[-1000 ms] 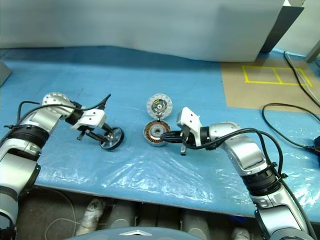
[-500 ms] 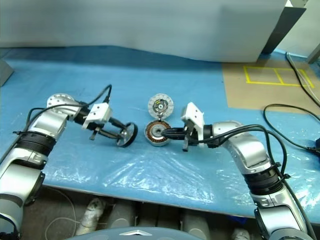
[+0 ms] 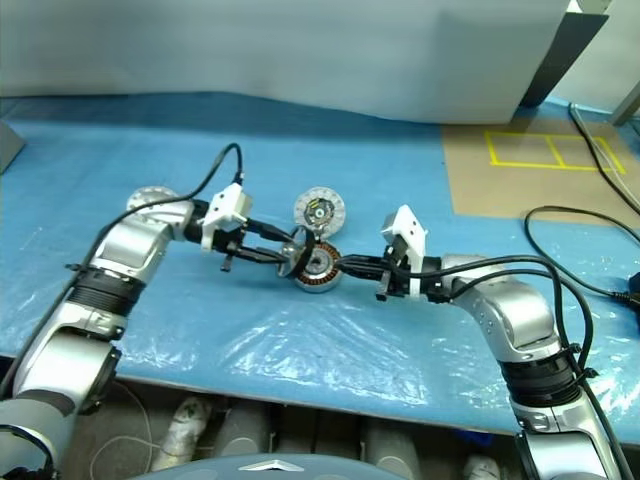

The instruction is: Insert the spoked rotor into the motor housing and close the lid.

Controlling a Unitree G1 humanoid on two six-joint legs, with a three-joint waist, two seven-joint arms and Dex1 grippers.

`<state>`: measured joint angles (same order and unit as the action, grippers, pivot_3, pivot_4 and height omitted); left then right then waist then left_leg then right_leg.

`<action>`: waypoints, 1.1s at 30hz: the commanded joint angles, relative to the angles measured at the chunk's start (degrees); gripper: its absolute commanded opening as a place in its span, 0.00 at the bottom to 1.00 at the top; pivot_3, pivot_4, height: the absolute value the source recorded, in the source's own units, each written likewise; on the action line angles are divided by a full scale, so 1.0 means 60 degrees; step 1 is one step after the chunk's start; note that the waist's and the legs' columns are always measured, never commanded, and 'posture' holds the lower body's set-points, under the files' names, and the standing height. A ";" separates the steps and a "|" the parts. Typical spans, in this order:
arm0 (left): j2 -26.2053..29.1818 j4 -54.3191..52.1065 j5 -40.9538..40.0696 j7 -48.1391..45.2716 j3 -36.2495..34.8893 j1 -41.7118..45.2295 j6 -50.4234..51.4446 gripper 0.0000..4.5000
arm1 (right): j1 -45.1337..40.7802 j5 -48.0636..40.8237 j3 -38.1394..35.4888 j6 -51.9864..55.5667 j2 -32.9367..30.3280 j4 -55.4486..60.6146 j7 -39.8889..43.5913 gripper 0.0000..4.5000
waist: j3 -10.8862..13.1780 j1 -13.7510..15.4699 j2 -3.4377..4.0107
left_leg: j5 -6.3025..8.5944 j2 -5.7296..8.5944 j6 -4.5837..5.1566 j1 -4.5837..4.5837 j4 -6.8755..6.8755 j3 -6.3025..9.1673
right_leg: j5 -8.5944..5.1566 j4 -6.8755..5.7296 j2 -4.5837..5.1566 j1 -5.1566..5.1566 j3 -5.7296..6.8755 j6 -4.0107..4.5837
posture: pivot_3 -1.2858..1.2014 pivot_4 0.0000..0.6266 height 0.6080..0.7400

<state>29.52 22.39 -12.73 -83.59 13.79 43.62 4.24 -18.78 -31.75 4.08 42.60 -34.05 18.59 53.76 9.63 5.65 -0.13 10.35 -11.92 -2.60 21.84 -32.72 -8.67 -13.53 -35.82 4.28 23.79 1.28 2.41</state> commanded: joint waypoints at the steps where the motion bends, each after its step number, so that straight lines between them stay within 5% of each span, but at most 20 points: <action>1: -0.0262 0.0521 0.0296 0.0283 -0.0020 0.0500 -0.0386 0.29 | 0.0141 -0.0162 -0.0180 -0.0087 -0.0033 0.0470 -0.0157 0.00 | 0.0000 -0.0002 0.0000 | 0.0000 0.0000 0.0000 -0.0001 -0.0002 0.0001 | 0.0000 0.0000 0.0000 -0.0001 -0.0001 -0.0001 | 0.52 0.24 1.00; 16: -0.0718 0.2459 0.1392 -0.0163 0.0387 0.1273 -0.2011 0.29 | 0.0641 -0.0043 -0.0224 -0.0250 -0.0099 0.0653 -0.0665 0.00 | 0.0000 0.0002 0.0000 | 0.0000 0.0005 0.0000 0.0003 0.0005 0.0008 | 0.0003 0.0011 0.0001 -0.0002 0.0001 -0.0006 | 0.52 0.24 1.00; 27: -0.0897 0.2284 0.1397 -0.0917 0.0570 0.1252 -0.1617 0.29 | 0.0718 0.0246 0.0020 -0.0499 -0.0015 0.0590 -0.0833 0.00 | 0.0000 0.0014 0.0000 | 0.0000 0.0007 0.0000 -0.0001 0.0007 0.0008 | 0.0004 0.0015 0.0003 -0.0008 0.0000 -0.0007 | 0.52 0.24 1.00; 33: -0.0787 0.2589 0.1884 -0.0443 0.0583 0.1363 -0.2048 0.72 | 0.0732 0.0302 0.0129 -0.0572 0.0014 0.0554 -0.0932 0.00 | 0.0000 -0.0007 0.0000 | 0.0000 0.0005 0.0000 -0.0002 0.0012 0.0008 | 0.0004 0.0016 0.0001 -0.0007 0.0000 -0.0006 | 0.52 0.24 1.00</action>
<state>24.28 37.81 -2.46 -88.06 17.46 51.31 -6.31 -14.51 -30.17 5.07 40.31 -34.22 20.97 48.31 9.63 5.61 -0.13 10.35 -11.89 -2.61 21.84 -32.65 -8.62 -13.51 -35.72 4.29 23.75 1.28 2.37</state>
